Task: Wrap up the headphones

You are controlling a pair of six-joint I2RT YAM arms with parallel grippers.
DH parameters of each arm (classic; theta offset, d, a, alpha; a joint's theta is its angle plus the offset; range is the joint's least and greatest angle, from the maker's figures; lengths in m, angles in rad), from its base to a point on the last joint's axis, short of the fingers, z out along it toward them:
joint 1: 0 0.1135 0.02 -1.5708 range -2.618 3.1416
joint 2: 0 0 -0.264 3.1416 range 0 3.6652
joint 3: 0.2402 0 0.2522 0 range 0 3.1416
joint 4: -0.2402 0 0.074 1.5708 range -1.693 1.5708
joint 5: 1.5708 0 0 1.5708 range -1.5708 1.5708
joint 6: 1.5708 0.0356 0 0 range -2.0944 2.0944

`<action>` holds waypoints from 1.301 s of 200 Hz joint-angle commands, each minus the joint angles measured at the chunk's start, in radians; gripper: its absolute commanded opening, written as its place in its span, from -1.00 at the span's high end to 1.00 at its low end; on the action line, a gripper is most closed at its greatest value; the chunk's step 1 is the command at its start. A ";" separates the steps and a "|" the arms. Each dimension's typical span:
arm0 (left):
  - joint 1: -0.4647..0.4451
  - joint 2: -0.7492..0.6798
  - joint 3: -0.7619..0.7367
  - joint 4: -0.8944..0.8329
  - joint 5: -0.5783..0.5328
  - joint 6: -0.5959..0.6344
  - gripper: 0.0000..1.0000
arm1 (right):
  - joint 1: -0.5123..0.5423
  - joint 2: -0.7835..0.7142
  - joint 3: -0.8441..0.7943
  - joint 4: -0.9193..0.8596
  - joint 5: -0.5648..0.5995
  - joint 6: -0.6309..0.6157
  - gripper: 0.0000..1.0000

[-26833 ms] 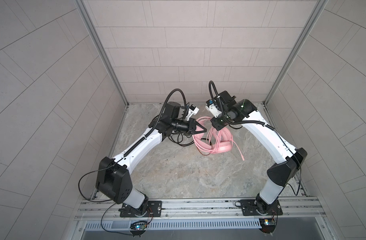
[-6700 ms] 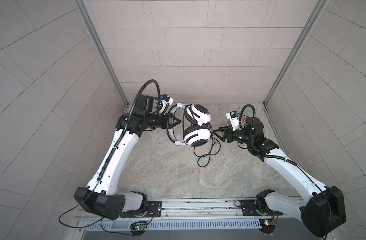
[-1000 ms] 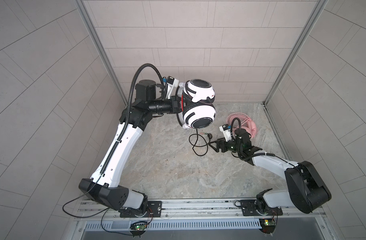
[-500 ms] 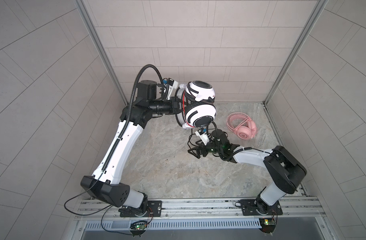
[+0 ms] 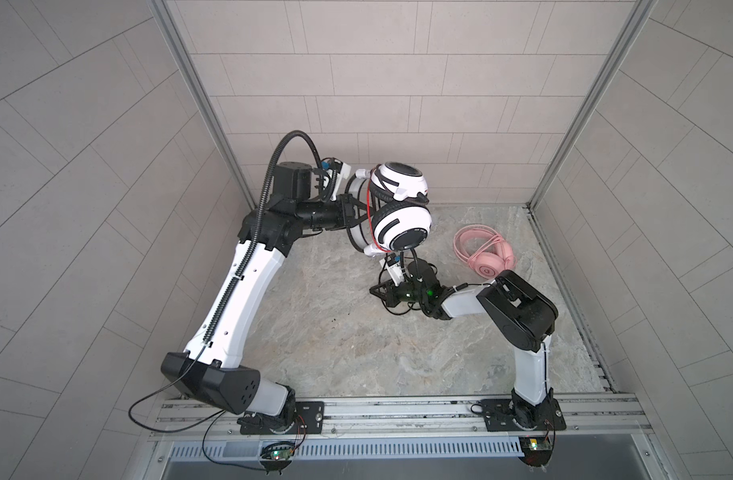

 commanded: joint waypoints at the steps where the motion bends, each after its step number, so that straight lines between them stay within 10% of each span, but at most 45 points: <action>1: 0.025 -0.024 0.010 0.002 -0.120 0.001 1.00 | 0.006 -0.122 -0.112 0.023 0.016 -0.009 1.00; 147: 0.260 0.106 -0.060 0.127 -0.438 -0.073 1.00 | 0.194 -0.960 -0.390 -0.802 0.424 -0.216 1.00; 172: 0.262 0.090 -0.114 0.181 -0.448 -0.053 0.63 | 0.195 -1.036 -0.365 -0.922 0.436 -0.232 1.00; 260: 0.248 0.121 -0.134 0.096 -0.606 0.029 1.00 | 0.240 -1.098 -0.152 -1.111 0.457 -0.253 1.00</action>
